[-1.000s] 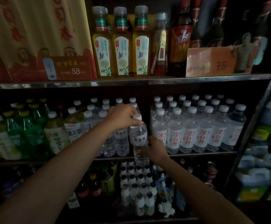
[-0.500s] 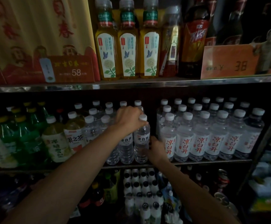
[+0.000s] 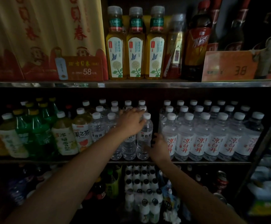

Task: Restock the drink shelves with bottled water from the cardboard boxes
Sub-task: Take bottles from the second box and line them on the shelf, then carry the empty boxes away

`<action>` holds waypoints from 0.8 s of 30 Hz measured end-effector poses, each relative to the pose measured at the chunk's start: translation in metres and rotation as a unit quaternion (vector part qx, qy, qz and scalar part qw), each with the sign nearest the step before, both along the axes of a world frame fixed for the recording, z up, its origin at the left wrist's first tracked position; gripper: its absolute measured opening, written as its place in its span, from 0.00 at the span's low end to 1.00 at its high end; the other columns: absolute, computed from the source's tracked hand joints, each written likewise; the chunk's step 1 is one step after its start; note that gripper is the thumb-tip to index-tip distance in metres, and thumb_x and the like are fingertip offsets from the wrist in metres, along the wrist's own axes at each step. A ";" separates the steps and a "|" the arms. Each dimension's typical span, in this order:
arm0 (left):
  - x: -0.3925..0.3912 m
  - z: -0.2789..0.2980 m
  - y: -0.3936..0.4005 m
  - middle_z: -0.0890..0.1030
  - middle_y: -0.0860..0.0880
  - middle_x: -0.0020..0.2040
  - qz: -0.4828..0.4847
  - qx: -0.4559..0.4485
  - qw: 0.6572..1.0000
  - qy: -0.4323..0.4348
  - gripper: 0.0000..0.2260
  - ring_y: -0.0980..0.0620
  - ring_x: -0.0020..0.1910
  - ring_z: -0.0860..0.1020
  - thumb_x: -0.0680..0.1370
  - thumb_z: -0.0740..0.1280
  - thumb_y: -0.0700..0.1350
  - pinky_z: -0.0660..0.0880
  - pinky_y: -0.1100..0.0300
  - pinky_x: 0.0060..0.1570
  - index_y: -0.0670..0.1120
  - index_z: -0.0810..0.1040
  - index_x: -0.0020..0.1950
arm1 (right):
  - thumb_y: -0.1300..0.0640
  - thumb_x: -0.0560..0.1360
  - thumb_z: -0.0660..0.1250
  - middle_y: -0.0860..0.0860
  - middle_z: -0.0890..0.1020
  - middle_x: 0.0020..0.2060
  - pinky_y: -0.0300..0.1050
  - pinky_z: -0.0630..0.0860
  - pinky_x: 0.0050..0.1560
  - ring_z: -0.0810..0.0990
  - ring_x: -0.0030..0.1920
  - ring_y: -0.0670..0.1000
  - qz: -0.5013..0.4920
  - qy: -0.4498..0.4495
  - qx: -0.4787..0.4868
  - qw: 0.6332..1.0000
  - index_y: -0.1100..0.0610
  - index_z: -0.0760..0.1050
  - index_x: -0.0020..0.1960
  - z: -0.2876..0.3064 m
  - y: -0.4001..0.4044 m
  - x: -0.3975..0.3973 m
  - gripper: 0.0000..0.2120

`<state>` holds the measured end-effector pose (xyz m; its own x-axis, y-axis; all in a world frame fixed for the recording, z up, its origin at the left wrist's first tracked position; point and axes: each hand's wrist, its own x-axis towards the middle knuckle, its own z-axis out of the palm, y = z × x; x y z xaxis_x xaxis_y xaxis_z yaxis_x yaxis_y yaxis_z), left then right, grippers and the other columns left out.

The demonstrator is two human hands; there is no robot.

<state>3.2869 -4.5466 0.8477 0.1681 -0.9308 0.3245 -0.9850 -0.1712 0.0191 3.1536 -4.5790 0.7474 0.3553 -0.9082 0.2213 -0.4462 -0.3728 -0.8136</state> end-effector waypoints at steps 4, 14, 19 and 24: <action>0.001 -0.006 0.026 0.64 0.49 0.74 -0.004 -0.032 0.999 0.011 0.26 0.46 0.72 0.63 0.81 0.52 0.59 0.58 0.49 0.67 0.52 0.56 0.77 | 0.54 0.72 0.73 0.54 0.79 0.55 0.40 0.75 0.47 0.80 0.51 0.52 0.025 0.003 -0.038 0.999 0.60 0.69 0.64 0.014 0.010 -0.021 0.25; 0.003 -0.051 0.143 0.51 0.55 0.78 0.093 -0.081 0.992 0.009 0.32 0.54 0.76 0.51 0.78 0.43 0.66 0.45 0.54 0.74 0.52 0.46 0.79 | 0.48 0.74 0.69 0.52 0.74 0.59 0.44 0.74 0.51 0.75 0.57 0.54 0.108 0.042 -0.235 0.965 0.57 0.72 0.64 0.023 0.050 -0.023 0.22; 0.003 -0.074 0.218 0.44 0.56 0.78 0.189 -0.086 0.977 0.045 0.34 0.57 0.77 0.44 0.77 0.40 0.69 0.42 0.52 0.75 0.54 0.42 0.78 | 0.41 0.74 0.64 0.56 0.74 0.62 0.53 0.75 0.59 0.72 0.63 0.57 0.181 0.029 -0.270 0.945 0.59 0.71 0.66 0.017 0.100 0.013 0.28; 0.017 -0.095 0.326 0.44 0.59 0.77 0.306 -0.122 0.941 0.072 0.35 0.61 0.75 0.43 0.75 0.38 0.71 0.43 0.54 0.75 0.55 0.44 0.78 | 0.36 0.73 0.60 0.53 0.66 0.72 0.52 0.64 0.70 0.62 0.73 0.55 0.291 0.035 -0.253 0.922 0.56 0.65 0.73 0.011 0.173 0.056 0.35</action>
